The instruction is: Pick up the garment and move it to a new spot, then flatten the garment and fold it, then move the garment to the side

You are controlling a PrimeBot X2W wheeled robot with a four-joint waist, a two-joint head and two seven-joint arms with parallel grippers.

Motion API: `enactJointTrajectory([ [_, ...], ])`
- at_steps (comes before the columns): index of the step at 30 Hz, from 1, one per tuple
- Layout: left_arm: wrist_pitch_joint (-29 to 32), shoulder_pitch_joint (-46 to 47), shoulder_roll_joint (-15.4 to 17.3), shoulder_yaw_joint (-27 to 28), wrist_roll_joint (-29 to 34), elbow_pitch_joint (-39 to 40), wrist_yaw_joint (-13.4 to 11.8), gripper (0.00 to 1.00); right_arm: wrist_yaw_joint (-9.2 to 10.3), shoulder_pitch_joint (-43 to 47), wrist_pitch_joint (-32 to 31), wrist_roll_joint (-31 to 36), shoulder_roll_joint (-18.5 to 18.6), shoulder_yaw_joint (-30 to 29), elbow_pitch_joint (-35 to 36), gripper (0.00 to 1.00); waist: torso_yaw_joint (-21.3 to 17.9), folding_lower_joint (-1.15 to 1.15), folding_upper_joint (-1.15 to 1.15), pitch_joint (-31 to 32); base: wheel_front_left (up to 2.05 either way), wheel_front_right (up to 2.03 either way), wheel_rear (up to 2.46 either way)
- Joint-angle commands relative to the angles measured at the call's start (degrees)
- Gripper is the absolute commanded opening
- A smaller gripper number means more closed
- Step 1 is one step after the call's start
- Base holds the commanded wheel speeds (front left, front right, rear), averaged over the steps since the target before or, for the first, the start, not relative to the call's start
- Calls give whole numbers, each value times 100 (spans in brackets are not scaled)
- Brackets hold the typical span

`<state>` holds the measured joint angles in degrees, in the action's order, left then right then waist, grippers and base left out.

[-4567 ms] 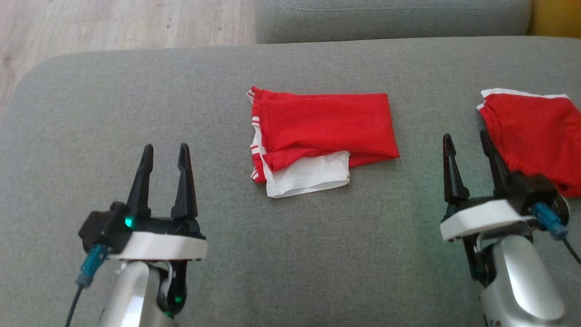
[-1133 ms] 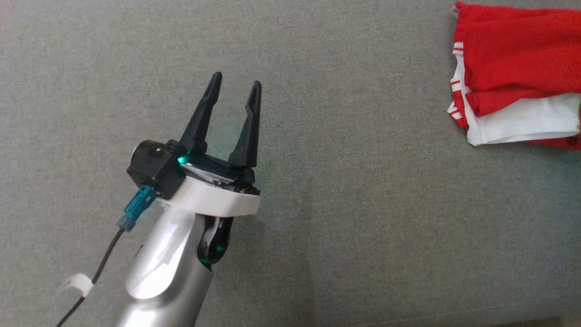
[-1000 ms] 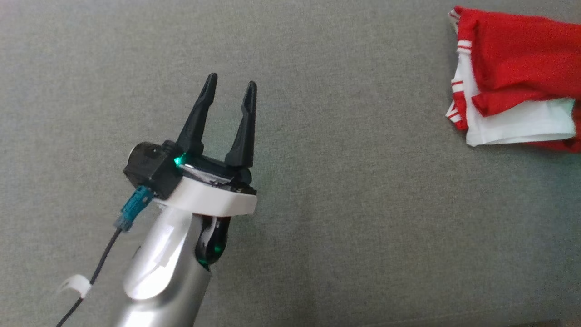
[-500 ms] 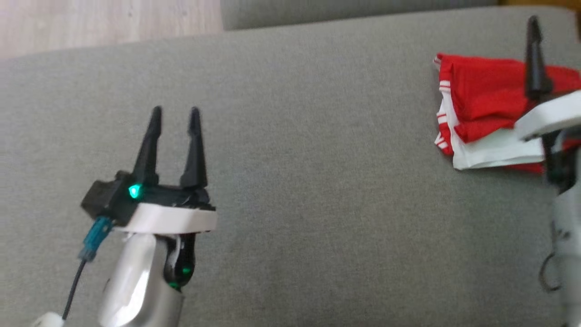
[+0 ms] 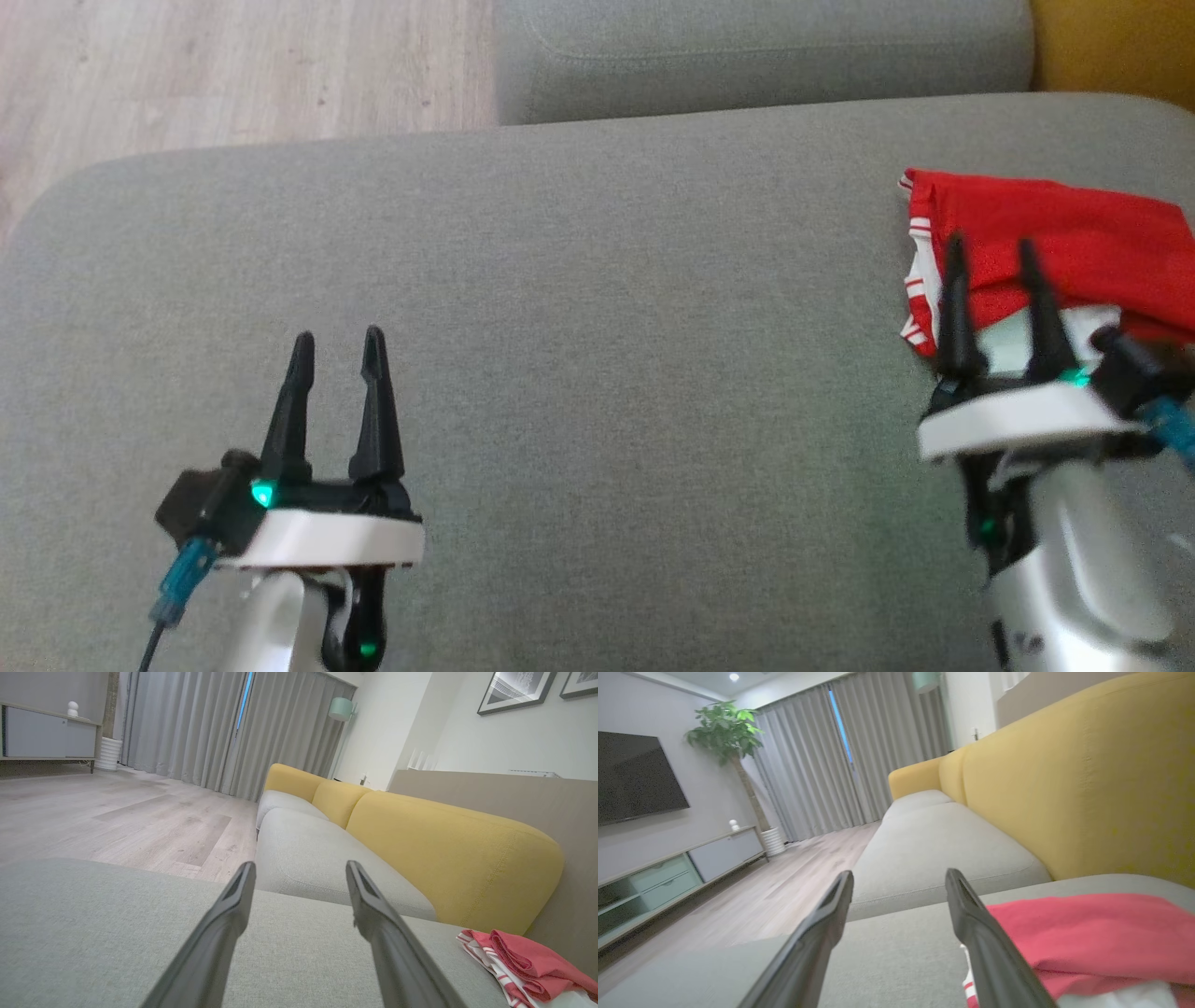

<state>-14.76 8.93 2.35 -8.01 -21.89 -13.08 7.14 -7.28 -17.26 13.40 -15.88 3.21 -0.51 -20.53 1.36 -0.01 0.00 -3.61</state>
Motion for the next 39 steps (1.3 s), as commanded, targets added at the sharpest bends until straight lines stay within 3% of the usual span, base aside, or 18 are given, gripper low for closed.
enactJointTrajectory([
  [1, -24, 80, 53, 154, -86, 124, 28, 100, -21, -31, 100, -106, -31, 254, 56, 100, 23, 1, 0, 47, 0, 0, 0],
  [12, -24, -99, 53, 253, -106, 169, 34, 100, -21, 414, 158, -257, -33, 453, 72, 100, 74, 1, 0, 73, 0, 0, 0],
  [39, -24, -81, 53, 373, -240, 205, 34, 100, -21, 431, 160, -198, -33, 561, 266, 100, 49, 1, 0, 138, 0, 0, 0],
])
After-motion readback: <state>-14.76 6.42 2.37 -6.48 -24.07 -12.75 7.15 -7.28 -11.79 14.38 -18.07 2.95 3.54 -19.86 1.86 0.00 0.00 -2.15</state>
